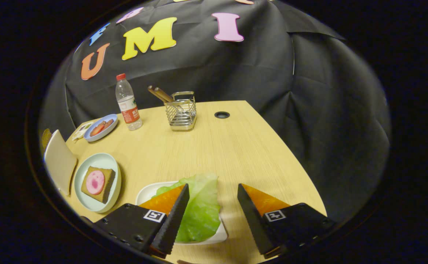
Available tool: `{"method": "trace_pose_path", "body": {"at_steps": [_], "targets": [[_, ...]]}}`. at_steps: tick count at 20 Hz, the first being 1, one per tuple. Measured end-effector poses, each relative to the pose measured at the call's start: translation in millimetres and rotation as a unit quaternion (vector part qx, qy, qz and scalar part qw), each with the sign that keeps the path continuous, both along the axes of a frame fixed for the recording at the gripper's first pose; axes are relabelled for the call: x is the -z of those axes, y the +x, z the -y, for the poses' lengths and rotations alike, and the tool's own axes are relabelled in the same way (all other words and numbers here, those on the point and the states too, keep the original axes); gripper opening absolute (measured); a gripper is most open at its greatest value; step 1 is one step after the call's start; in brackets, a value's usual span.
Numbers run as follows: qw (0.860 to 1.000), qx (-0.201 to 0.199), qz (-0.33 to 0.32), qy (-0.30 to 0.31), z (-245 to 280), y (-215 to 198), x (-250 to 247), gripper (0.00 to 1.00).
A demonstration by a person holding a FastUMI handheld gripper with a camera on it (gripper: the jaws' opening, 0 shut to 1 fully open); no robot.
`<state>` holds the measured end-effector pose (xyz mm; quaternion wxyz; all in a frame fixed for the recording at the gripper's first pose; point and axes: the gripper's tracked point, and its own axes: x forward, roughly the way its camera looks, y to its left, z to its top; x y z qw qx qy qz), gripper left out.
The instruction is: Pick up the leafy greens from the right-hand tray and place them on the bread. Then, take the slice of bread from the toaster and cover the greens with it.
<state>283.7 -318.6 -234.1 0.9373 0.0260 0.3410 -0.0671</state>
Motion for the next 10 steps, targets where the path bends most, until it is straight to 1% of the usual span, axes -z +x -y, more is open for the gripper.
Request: {"method": "trace_pose_path", "body": {"at_steps": [2, 5, 6, 7, 9, 10], "targets": [[1.0, -0.005, -0.009, 0.003, -4, 3, 5, 0.73], [0.999, -0.016, -0.027, 0.01, -15, 3, 11, 0.45], [0.999, -0.015, -0.03, -0.001, -12, 2, 12, 0.48], [0.999, -0.011, -0.037, -0.002, -11, 0, 14, 0.49], [0.999, -0.006, -0.044, -0.001, -13, 3, 14, 0.33], [0.999, -0.009, -0.041, -0.005, -15, 3, 14, 0.33]]}}
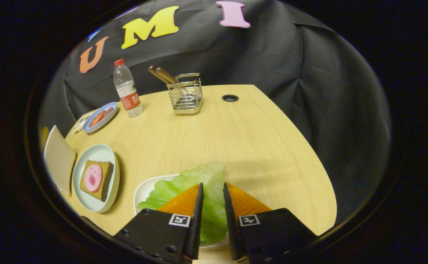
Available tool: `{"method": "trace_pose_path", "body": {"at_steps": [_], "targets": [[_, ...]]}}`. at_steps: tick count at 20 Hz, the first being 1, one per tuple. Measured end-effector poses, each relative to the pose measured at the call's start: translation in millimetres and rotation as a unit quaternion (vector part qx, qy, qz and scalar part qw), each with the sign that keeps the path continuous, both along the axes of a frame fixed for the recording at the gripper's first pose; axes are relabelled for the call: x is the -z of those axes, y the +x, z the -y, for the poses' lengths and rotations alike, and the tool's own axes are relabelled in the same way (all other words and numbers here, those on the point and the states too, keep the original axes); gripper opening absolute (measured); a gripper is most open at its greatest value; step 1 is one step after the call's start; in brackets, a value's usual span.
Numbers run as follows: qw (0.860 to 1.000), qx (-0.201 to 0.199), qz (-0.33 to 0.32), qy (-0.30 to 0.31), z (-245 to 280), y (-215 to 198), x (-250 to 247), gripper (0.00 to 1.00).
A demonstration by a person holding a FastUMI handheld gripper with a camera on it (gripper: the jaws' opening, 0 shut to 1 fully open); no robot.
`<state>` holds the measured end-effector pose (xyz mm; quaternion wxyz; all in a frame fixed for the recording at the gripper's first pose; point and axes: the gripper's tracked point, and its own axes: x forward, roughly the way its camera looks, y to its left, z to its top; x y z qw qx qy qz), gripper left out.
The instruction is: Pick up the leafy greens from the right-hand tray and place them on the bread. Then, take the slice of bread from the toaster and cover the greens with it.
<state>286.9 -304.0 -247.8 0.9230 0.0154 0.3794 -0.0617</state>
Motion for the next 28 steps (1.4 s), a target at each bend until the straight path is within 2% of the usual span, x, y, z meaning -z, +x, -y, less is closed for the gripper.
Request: {"method": "trace_pose_path", "body": {"at_steps": [3, 4, 5, 6, 9, 17, 22, 28], "targets": [[1.0, -0.002, 0.003, 0.006, -6, -1, -4, 0.03], [1.0, -0.001, 0.004, 0.005, -6, -3, -4, 0.1], [1.0, 0.01, -0.001, -0.002, 0, -8, -7, 0.1], [1.0, 0.016, 0.008, 0.004, 1, -8, -10, 0.0], [0.999, 0.027, 0.044, -0.001, 5, -16, -37, 0.0], [0.994, 0.004, 0.108, -0.032, -34, -50, -112, 0.0], [0.988, -0.027, 0.144, -0.049, -92, -61, -147, 0.0], [0.981, -0.101, 0.156, -0.061, -205, -61, -154, 0.0]]}}
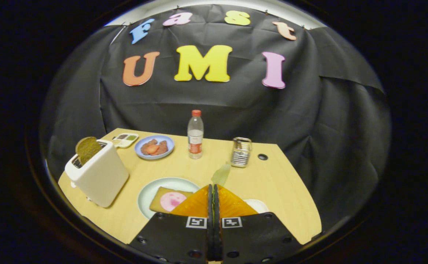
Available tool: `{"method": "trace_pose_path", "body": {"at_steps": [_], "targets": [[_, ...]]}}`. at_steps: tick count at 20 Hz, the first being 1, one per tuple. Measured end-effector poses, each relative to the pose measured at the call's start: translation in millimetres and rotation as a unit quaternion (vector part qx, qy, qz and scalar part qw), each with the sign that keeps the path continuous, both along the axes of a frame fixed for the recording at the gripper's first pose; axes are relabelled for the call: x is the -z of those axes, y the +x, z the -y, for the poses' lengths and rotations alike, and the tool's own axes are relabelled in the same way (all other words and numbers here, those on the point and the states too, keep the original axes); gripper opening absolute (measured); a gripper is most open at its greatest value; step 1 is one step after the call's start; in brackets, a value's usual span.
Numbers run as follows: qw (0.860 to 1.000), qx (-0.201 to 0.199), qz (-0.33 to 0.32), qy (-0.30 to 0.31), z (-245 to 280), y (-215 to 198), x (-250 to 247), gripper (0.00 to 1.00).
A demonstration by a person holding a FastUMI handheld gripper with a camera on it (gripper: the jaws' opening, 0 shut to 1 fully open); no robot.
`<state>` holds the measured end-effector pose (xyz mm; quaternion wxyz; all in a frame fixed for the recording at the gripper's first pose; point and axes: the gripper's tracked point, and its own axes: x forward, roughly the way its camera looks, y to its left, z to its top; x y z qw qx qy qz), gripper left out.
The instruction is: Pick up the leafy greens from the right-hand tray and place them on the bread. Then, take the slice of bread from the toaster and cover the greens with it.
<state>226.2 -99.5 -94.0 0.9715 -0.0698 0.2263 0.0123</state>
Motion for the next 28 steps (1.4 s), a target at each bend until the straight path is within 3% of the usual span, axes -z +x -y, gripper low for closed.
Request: {"method": "trace_pose_path", "body": {"at_steps": [6, 10, 21, 24, 26, 28], "targets": [[0.998, -0.05, -0.029, 0.01, -97, 25, 34, 0.0], [0.996, -0.065, -0.047, 0.029, -128, 44, 54, 0.0], [0.992, -0.015, -0.1, 0.075, -60, 82, 121, 0.01], [0.993, 0.009, -0.098, 0.062, -38, 94, 134, 0.0], [0.993, 0.018, -0.097, 0.065, -31, 98, 141, 0.03], [0.993, 0.025, -0.095, 0.072, -26, 97, 143, 0.14]]}}
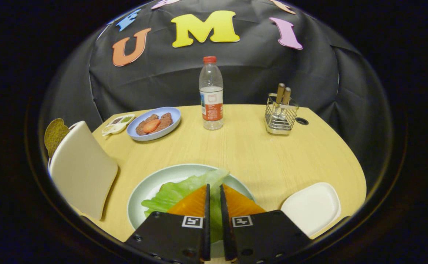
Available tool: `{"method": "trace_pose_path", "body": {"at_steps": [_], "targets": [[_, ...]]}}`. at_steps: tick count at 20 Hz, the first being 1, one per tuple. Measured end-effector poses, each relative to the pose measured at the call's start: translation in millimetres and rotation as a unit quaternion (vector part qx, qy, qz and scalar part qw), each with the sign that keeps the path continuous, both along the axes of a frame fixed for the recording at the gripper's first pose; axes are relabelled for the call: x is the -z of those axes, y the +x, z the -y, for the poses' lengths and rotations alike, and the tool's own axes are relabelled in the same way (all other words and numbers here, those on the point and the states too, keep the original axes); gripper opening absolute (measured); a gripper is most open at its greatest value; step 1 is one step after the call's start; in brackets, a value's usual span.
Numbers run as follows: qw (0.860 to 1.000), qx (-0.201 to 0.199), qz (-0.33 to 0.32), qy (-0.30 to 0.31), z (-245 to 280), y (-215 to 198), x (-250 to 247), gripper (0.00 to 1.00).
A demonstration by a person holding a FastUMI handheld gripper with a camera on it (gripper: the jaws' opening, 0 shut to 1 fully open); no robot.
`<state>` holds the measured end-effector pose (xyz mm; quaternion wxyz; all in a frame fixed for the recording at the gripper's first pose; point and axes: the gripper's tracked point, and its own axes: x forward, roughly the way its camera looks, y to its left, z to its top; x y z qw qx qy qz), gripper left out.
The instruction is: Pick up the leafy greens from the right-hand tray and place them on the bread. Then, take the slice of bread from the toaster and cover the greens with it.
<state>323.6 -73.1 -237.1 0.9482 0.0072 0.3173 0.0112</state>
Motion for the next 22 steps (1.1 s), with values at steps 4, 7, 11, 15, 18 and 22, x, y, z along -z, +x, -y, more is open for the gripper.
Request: {"method": "trace_pose_path", "body": {"at_steps": [4, 7, 11, 15, 18, 22], "targets": [[0.999, 0.004, 0.034, 0.012, 0, -8, -16, 0.41], [0.997, 0.026, 0.071, 0.003, 7, -20, -44, 0.68], [0.994, 0.037, 0.104, -0.019, -2, -48, -82, 0.8], [0.989, 0.02, 0.145, -0.028, -39, -71, -127, 0.93], [0.985, 0.009, 0.17, -0.023, -81, -85, -154, 0.93], [0.985, -0.023, 0.171, 0.006, -148, -97, -165, 0.92]]}}
